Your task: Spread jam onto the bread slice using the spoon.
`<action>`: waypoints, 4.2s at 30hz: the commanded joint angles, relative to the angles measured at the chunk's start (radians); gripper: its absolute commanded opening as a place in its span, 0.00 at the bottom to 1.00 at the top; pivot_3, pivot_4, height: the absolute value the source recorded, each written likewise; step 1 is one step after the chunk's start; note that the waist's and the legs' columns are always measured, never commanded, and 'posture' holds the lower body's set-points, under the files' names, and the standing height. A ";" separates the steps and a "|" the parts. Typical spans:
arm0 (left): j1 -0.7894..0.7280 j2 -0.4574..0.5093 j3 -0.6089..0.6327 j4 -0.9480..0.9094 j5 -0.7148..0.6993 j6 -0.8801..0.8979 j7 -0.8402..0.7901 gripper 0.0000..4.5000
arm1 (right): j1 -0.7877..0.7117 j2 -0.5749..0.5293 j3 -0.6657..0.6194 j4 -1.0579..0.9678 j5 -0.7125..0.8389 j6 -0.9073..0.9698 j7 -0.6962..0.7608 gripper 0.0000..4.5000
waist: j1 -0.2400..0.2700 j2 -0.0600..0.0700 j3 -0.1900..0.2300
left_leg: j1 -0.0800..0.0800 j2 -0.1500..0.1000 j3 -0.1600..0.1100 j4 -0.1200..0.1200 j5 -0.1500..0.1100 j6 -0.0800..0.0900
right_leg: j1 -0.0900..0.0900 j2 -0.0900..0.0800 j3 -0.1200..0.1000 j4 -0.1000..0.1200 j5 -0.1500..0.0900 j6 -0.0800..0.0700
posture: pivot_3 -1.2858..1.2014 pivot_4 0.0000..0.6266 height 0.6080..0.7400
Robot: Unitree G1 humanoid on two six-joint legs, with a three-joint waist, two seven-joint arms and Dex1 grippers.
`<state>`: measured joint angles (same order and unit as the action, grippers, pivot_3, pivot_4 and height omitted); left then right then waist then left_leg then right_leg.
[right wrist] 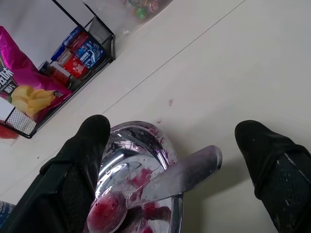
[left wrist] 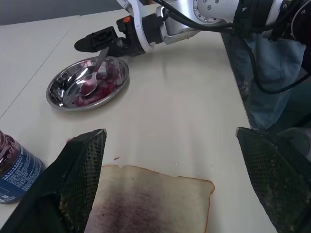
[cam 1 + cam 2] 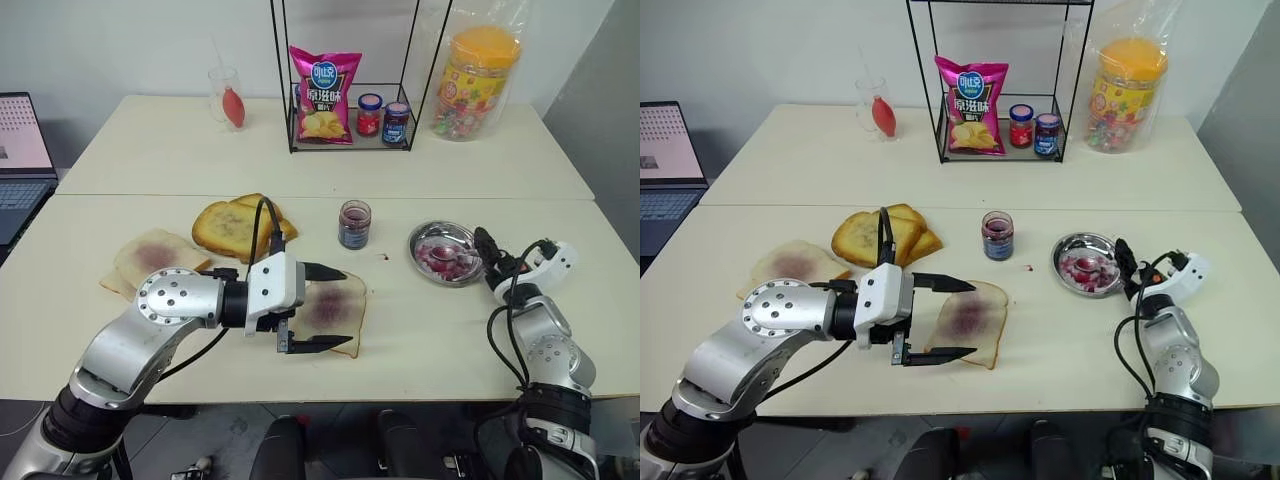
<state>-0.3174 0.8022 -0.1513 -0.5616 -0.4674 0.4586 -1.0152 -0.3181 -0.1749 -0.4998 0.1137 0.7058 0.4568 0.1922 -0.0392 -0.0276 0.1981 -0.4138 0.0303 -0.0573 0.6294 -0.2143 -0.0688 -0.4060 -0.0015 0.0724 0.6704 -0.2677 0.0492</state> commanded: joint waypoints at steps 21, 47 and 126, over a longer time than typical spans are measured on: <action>0.021 -0.015 0.007 0.004 0.035 -0.056 -0.005 1.00 | -0.024 -0.003 -0.054 -0.045 0.182 0.067 -0.057 0.01 | -0.008 0.000 0.000 | 0.007 0.000 0.001 0.000 0.002 0.002 | 0.001 0.001 0.001 0.010 -0.003 -0.003 | 0.52 0.24 1.00; 0.080 -0.117 0.164 0.093 0.048 -0.052 0.176 1.00 | -0.173 -0.210 -0.006 -0.370 0.408 0.310 -0.141 0.01 | -0.016 0.002 0.001 | 0.007 0.000 0.001 0.000 0.002 0.002 | 0.001 0.001 0.002 0.010 -0.003 -0.003 | 0.52 0.24 1.00; 0.131 -0.223 0.260 0.101 0.033 0.011 0.393 1.00 | -0.567 0.078 0.277 0.043 -0.132 0.377 0.108 0.01 | -0.018 0.001 0.001 | 0.004 0.000 0.000 -0.001 0.002 0.002 | -0.002 0.001 0.000 0.009 -0.001 -0.007 | 0.52 0.24 1.00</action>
<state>-0.1699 0.5831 0.1115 -0.4479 -0.4375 0.4882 -0.6216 -0.8461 -0.1087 -0.1845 0.1811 0.5238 0.8201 0.3081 -0.0571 -0.0264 0.1988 -0.4096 0.0306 -0.0576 0.6287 -0.2128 -0.0668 -0.4075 -0.0007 0.0723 0.6797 -0.2684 0.0425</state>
